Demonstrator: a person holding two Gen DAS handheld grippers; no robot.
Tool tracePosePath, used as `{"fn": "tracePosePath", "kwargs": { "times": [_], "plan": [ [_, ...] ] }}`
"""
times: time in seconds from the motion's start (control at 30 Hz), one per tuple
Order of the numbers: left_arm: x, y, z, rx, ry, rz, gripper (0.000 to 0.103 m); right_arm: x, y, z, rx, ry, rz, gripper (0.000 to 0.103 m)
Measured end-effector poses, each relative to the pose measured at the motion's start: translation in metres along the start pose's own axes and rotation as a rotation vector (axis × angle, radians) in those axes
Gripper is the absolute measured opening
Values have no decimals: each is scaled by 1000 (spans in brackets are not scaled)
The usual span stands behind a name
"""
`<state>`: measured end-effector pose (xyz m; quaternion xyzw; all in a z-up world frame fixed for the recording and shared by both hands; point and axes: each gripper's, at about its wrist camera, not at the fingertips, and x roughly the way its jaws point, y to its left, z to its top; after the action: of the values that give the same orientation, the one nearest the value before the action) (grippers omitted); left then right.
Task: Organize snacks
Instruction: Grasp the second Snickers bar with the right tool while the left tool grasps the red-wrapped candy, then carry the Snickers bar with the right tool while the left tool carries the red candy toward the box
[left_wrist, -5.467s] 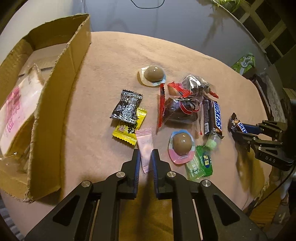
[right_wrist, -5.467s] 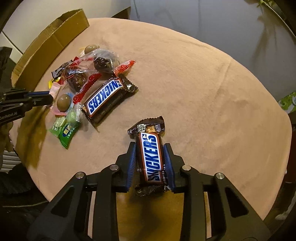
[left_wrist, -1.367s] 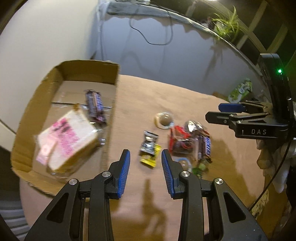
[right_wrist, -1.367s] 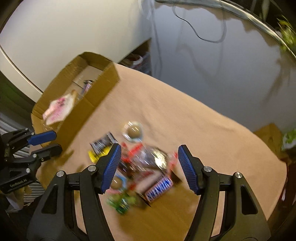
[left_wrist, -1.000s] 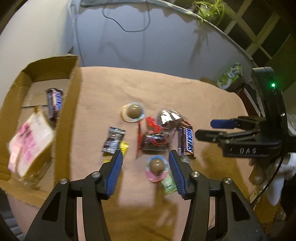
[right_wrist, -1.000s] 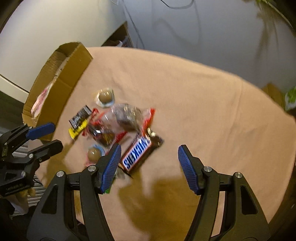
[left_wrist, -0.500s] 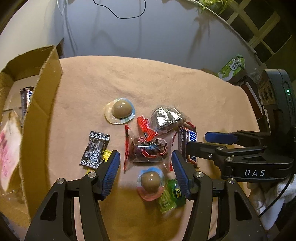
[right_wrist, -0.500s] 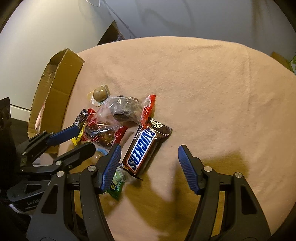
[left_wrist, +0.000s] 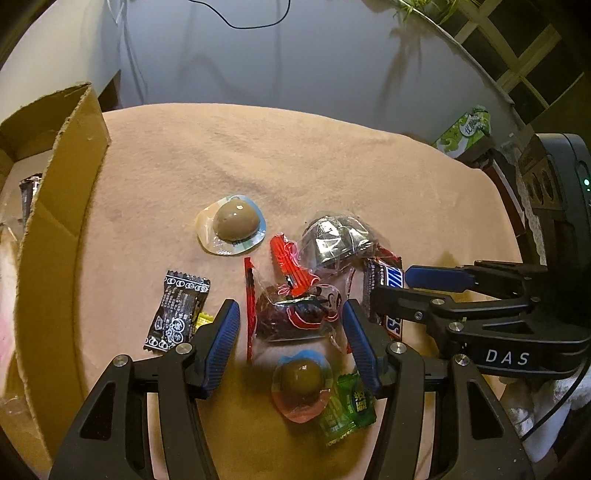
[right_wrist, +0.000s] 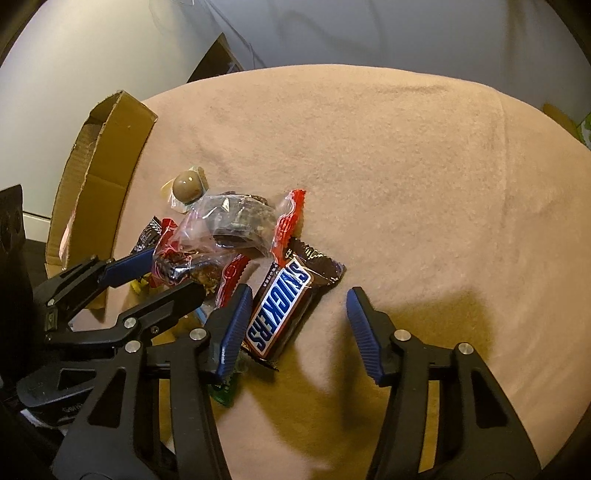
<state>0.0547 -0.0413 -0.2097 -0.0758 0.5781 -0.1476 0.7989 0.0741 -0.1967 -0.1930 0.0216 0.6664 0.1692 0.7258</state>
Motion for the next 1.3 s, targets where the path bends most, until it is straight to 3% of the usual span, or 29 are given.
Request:
{"fn": "tracePosePath", "kwargs": {
  "times": [0.1,0.43,0.53,0.63,0.7,0.77,0.83,1.3],
  "plan": [
    [-2,0,-1,8,-5,-7,52,0,2,0,-26,5,-14,55],
    [-2,1,1,20,-12,1,51,-4,4,2,-56,15,-89,55],
    [-1,-1,2,27,-20,9,50,2,4,3,-36,41,-82,63],
    [-1,0,1,34,-24,5,49,6,8,0,-58,34,-108,64],
    [-3,0,0,35,-27,1,47,6,10,0,-65,27,-114,59],
    [-5,-1,0,37,-35,3,46,5,11,-1,-73,19,-120,38],
    [-5,-1,-1,35,-38,2,46,2,12,-2,-67,16,-112,33],
    [-43,6,-11,4,-89,-33,45,-29,-6,-17,-45,-40,-81,30]
  ]
}}
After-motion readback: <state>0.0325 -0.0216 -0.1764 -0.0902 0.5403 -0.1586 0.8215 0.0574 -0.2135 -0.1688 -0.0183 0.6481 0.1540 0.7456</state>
